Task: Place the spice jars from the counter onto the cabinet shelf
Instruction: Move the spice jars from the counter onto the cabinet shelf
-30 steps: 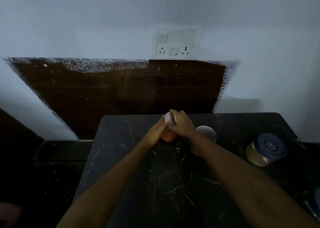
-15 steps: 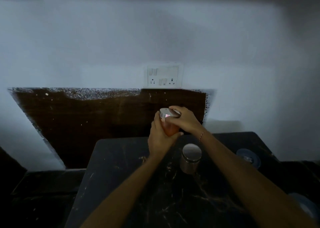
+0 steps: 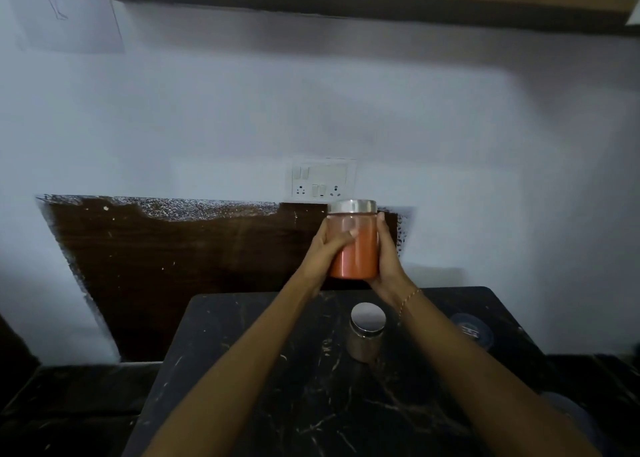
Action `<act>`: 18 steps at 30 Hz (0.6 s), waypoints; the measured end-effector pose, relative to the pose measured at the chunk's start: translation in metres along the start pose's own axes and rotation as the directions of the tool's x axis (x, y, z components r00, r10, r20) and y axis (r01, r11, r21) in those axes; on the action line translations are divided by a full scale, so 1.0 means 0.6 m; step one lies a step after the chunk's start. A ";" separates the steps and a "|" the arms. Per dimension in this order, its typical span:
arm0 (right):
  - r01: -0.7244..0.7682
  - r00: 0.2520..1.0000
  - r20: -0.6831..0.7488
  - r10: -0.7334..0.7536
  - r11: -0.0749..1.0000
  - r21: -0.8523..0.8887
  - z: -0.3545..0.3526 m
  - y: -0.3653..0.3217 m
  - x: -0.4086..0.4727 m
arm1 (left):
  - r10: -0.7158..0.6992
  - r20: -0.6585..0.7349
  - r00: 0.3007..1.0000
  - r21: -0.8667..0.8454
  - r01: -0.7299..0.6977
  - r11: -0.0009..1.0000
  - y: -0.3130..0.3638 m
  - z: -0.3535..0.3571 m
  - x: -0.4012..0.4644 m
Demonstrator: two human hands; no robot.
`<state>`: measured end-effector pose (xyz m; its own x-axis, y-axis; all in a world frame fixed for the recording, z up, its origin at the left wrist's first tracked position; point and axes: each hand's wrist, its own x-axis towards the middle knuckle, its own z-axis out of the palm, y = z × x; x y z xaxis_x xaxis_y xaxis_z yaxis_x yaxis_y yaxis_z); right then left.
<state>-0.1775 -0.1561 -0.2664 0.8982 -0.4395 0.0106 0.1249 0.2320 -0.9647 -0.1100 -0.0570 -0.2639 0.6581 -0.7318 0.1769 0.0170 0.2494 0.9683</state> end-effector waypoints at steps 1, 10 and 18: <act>-0.003 1.000 -0.010 0.003 1.000 -0.011 0.003 -0.006 -0.004 | -0.005 -0.013 1.000 0.028 0.005 1.000 0.005 0.002 0.001; 0.218 0.942 -0.186 -0.281 0.929 -0.299 0.015 -0.035 -0.023 | 0.200 -0.266 0.943 0.204 -0.148 0.968 0.033 0.063 -0.036; 0.121 0.987 -0.095 -0.132 0.986 -0.114 0.000 -0.066 -0.046 | 0.072 -0.134 0.988 0.106 -0.058 0.993 0.064 0.059 -0.038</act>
<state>-0.2069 -0.1531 -0.2283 0.8298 -0.5465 0.1129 0.1840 0.0770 -0.9799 -0.1513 -0.0532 -0.2244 0.7527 -0.6201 0.2212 -0.1014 0.2227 0.9696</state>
